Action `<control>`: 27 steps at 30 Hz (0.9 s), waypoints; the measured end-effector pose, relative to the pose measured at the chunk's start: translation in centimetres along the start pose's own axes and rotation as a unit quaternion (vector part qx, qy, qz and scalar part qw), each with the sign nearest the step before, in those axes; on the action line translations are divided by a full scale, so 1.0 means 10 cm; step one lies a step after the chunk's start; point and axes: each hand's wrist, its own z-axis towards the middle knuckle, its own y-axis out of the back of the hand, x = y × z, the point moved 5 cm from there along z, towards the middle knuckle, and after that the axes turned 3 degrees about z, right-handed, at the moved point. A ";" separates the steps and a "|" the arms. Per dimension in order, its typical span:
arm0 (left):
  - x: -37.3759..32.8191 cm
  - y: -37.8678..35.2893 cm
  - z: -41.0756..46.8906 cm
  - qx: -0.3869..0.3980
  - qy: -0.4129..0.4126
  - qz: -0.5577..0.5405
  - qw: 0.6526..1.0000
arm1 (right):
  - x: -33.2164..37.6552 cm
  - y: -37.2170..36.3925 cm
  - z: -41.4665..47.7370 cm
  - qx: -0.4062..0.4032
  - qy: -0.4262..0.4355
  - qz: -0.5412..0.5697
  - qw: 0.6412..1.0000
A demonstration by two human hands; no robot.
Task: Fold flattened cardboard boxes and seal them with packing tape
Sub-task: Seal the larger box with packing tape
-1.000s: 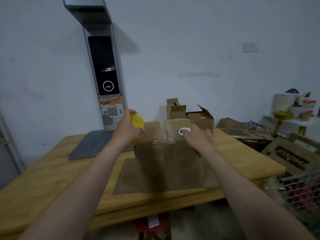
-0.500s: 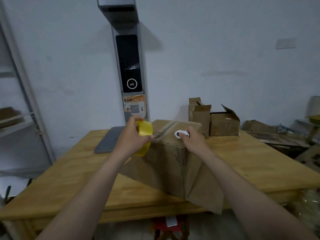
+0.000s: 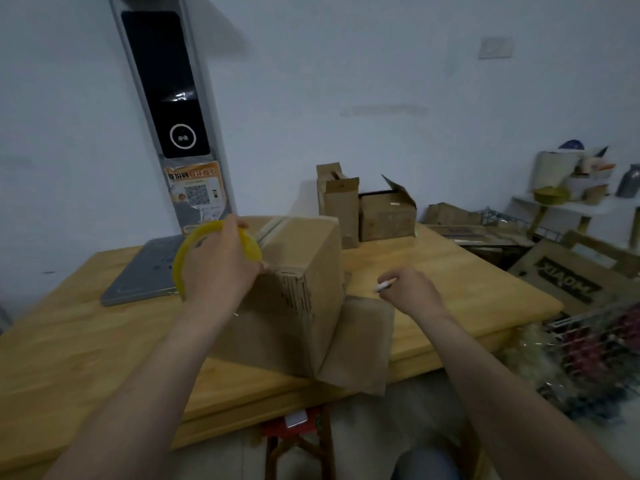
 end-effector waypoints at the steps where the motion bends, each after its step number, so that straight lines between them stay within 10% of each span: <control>1: -0.02 -0.03 0.01 -0.002 0.002 -0.002 1.000 | -0.13 -0.08 0.07 0.018 -0.007 -0.006 1.000; 11: -0.36 -0.27 0.10 -0.025 0.007 0.000 1.000 | -0.72 -0.29 0.39 0.203 -0.029 -0.023 0.979; 27: -0.77 -0.41 0.13 -0.025 0.000 -0.152 0.988 | 0.58 0.46 -0.11 -0.006 0.225 0.117 0.967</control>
